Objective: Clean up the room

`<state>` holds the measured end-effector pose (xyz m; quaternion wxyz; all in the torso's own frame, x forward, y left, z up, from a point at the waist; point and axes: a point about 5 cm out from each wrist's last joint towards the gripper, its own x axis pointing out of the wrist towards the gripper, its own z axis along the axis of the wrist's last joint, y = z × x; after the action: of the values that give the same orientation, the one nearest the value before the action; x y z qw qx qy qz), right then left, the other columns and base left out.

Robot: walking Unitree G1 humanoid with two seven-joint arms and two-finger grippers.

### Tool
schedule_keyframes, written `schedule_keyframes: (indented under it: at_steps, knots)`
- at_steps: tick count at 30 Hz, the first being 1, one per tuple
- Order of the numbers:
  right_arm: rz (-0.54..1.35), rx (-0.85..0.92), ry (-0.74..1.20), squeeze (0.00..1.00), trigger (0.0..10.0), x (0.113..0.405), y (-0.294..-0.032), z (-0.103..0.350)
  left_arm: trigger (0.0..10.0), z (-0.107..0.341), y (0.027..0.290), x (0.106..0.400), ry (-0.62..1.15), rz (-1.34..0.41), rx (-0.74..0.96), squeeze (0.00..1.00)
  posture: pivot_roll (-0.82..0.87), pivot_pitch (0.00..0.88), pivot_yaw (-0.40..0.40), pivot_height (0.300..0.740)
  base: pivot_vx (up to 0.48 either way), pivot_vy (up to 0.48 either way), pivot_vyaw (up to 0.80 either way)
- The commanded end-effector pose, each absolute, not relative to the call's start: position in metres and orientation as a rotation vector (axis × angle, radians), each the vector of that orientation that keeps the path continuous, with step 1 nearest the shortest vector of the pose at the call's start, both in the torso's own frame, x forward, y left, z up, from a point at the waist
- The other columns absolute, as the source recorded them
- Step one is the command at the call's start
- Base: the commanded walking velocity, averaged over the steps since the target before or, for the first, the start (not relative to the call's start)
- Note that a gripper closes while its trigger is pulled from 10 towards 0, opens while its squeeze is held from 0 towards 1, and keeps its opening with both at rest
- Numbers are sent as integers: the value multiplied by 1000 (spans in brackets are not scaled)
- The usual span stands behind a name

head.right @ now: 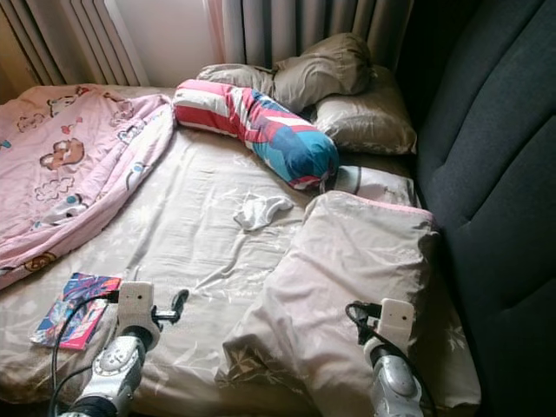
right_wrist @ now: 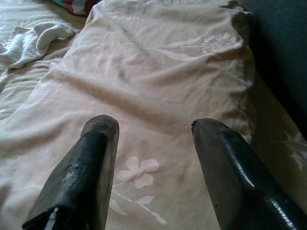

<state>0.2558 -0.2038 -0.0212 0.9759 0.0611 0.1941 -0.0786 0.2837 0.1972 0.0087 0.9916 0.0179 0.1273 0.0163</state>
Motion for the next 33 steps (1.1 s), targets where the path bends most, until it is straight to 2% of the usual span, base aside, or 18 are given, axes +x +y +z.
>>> schedule_keyframes:
  at_steps: [1, 6, 17, 25, 28, 33]
  knots:
    - [-157, 116, 408, 0, 10000, 252, -206, -24, 10000, 11, 197, 284, 235, 26, 35, 0, 37, 84, -27, 715, 0, 0, 0]
    - [-142, 105, 419, 0, 10000, 248, -203, -28, 10000, 14, 199, 284, 219, 19, 41, 0, 27, 126, -27, 685, 0, 0, 0]
    - [-156, 114, 405, 0, 10000, 244, -201, -29, 10000, 14, 196, 283, 210, -11, 35, 0, 63, 170, -39, 685, 0, 0, 0]
    - [-158, 90, 381, 0, 10000, 253, -202, -22, 10000, 11, 189, 278, 198, -27, 4, 0, 41, 199, -41, 685, 0, 0, 0]
    - [-166, 94, 378, 0, 10000, 252, -204, -22, 10000, 7, 190, 275, 217, -30, 10, 0, 32, 195, -41, 665, 0, 0, 0]
    - [-163, 92, 368, 0, 10000, 249, -205, -23, 10000, 11, 191, 278, 201, -28, 12, 0, 50, 208, -49, 665, 0, 0, 0]
